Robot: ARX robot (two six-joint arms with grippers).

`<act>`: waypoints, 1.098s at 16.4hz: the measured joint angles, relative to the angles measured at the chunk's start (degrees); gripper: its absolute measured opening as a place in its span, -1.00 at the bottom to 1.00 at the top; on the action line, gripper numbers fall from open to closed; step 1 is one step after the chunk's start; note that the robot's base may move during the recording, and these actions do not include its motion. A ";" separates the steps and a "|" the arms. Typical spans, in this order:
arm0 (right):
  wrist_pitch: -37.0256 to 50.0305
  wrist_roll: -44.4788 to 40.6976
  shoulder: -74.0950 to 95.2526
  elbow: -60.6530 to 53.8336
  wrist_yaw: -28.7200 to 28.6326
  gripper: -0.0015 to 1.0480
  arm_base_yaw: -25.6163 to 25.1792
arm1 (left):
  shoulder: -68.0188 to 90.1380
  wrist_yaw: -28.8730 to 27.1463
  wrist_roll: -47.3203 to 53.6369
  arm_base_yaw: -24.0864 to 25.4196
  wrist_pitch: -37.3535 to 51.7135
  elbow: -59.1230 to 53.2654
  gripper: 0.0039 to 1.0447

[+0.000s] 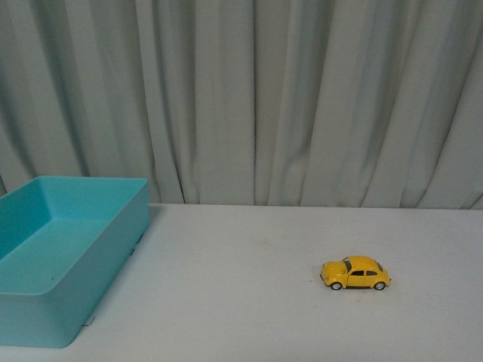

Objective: Wind up and store yellow beetle toy

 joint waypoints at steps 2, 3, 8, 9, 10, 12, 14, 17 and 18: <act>0.00 0.00 0.00 0.00 0.00 0.87 0.00 | 0.00 0.00 0.00 0.00 0.00 0.00 0.88; 0.00 0.00 0.00 0.00 0.00 0.87 0.00 | 0.00 0.00 0.00 0.00 0.00 0.00 0.88; -0.02 0.00 0.00 0.00 0.00 0.87 0.00 | 0.00 0.00 0.00 0.00 0.00 0.00 0.88; -0.02 0.00 0.00 0.00 0.00 0.87 0.00 | 0.00 0.00 0.00 0.00 -0.02 0.00 0.88; -0.13 0.00 0.00 0.00 0.02 0.87 0.00 | 0.00 0.00 0.00 0.00 -0.04 0.00 0.88; -0.09 0.00 0.04 0.00 0.00 0.87 0.00 | 0.00 0.02 0.00 0.00 -0.04 0.00 0.88; -0.13 0.00 0.02 0.00 0.00 0.87 0.00 | 0.00 0.00 0.00 0.00 -0.04 0.00 0.88; -0.09 0.00 0.00 0.00 0.02 0.87 0.00 | 0.00 -0.02 0.00 0.00 -0.02 0.00 0.88; -0.11 0.00 0.00 0.00 0.00 0.87 0.00 | 0.00 0.00 0.00 0.00 -0.09 0.00 0.88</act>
